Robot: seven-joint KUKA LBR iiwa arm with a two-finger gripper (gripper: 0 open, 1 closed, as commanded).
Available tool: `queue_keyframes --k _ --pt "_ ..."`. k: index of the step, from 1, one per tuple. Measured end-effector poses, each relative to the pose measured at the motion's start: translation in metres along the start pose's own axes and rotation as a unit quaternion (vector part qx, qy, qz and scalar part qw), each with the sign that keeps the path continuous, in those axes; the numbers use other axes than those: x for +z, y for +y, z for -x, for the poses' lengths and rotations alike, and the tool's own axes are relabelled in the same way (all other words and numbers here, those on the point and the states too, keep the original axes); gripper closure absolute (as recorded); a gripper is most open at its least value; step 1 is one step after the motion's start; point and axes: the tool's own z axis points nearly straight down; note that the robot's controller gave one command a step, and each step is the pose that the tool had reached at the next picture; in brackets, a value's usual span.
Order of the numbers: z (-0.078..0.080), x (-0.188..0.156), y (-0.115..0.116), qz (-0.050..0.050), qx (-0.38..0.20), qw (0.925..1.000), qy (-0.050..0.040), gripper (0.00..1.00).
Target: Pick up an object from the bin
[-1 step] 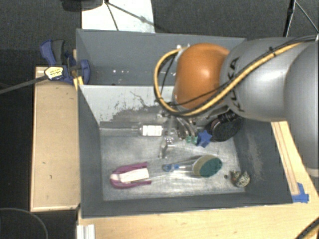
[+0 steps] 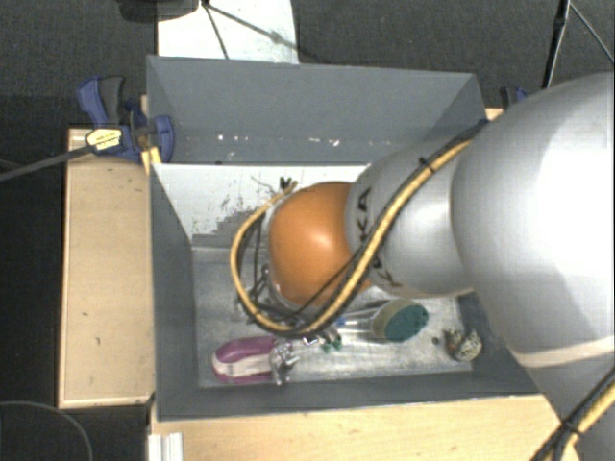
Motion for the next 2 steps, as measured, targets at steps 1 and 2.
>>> queue_keyframes --k 1,2 --pt "0.000 0.001 -0.001 0.000 0.003 1.0000 0.0004 1.00" --pt "0.000 -0.097 -0.019 0.000 -0.001 1.0000 -0.0050 1.00"
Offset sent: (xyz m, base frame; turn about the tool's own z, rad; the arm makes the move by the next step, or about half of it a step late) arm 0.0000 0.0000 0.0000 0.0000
